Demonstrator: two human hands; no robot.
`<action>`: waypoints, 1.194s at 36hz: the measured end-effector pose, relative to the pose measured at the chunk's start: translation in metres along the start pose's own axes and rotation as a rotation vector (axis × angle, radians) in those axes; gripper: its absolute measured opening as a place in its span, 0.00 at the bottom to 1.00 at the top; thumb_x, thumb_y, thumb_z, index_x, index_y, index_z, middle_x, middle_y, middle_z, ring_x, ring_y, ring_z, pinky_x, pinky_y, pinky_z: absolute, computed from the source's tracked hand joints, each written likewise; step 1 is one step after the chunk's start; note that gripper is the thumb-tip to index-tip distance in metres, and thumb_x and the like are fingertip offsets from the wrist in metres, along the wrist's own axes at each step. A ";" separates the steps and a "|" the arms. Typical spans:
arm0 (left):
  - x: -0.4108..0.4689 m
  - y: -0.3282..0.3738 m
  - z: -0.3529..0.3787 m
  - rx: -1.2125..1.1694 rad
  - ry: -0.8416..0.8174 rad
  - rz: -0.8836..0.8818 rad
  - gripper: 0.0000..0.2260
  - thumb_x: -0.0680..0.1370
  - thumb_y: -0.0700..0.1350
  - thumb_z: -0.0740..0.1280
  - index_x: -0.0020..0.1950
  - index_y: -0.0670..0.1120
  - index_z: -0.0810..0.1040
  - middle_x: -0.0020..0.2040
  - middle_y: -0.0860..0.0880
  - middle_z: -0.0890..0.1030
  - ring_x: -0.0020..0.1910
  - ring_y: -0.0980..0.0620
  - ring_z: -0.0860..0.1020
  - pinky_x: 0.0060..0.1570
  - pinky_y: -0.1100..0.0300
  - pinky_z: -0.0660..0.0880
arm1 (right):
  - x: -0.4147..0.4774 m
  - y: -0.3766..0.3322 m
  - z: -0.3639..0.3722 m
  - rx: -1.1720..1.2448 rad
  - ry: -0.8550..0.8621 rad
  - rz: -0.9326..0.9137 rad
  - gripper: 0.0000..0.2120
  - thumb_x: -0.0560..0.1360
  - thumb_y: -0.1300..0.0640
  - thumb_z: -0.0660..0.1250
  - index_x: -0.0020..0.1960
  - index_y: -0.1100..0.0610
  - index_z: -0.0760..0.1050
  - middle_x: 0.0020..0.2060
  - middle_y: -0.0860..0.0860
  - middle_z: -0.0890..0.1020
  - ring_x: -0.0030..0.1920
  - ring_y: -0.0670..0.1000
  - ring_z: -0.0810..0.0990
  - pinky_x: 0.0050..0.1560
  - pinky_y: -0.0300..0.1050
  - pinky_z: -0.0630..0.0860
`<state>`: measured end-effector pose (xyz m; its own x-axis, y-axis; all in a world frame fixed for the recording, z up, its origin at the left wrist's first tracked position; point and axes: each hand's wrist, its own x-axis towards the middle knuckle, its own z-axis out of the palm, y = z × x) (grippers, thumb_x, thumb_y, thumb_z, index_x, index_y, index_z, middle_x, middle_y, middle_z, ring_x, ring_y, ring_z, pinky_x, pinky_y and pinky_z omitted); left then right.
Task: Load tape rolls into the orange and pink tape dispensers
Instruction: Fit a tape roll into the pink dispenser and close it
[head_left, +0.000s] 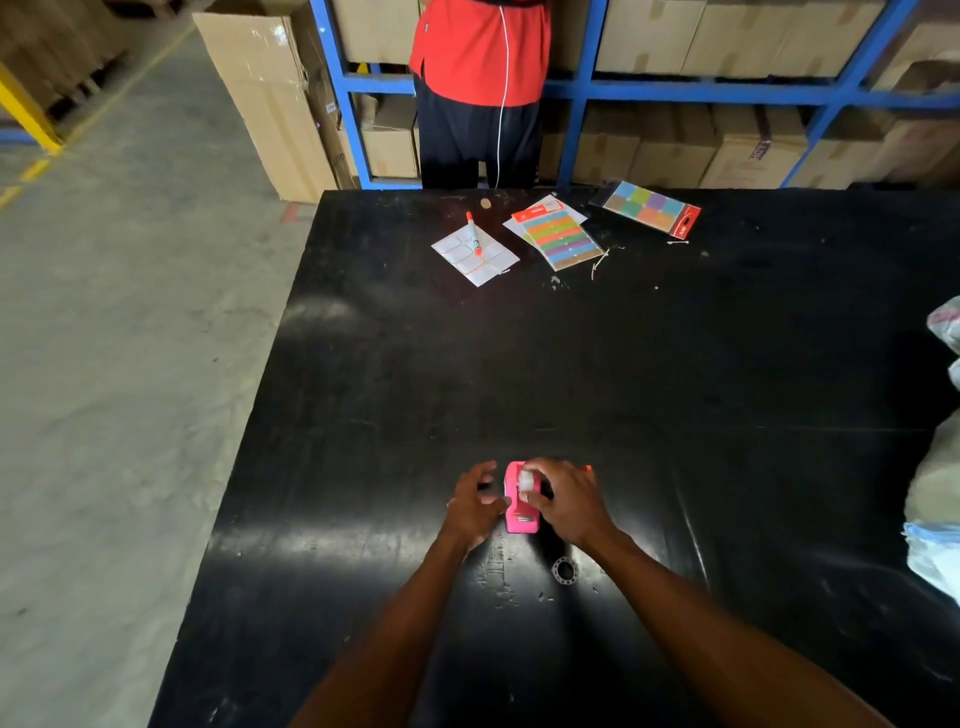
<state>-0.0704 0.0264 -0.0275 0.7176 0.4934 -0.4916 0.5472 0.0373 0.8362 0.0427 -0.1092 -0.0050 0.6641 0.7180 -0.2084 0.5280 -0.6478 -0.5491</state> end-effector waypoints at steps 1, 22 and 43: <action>0.002 0.000 0.000 0.015 -0.014 0.016 0.27 0.74 0.39 0.73 0.71 0.50 0.70 0.67 0.44 0.72 0.63 0.43 0.77 0.60 0.48 0.78 | 0.002 -0.001 0.001 -0.025 -0.002 0.000 0.18 0.74 0.47 0.69 0.63 0.45 0.74 0.62 0.44 0.80 0.63 0.49 0.75 0.63 0.51 0.63; 0.030 -0.011 0.011 0.139 -0.078 0.163 0.27 0.71 0.36 0.74 0.69 0.48 0.75 0.60 0.48 0.72 0.61 0.50 0.75 0.61 0.58 0.74 | 0.011 -0.015 -0.008 -0.354 -0.047 -0.040 0.16 0.76 0.46 0.66 0.62 0.49 0.75 0.58 0.49 0.76 0.62 0.54 0.71 0.57 0.54 0.63; 0.025 -0.011 0.010 0.206 -0.063 0.172 0.27 0.74 0.35 0.72 0.71 0.47 0.72 0.65 0.43 0.71 0.61 0.53 0.73 0.58 0.70 0.68 | 0.008 -0.040 -0.010 -0.584 -0.117 -0.114 0.17 0.78 0.51 0.65 0.65 0.54 0.71 0.63 0.53 0.78 0.62 0.57 0.72 0.59 0.55 0.63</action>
<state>-0.0538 0.0296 -0.0517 0.8294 0.4217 -0.3665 0.4867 -0.2233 0.8445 0.0322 -0.0801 0.0233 0.5413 0.7928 -0.2801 0.8175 -0.5741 -0.0453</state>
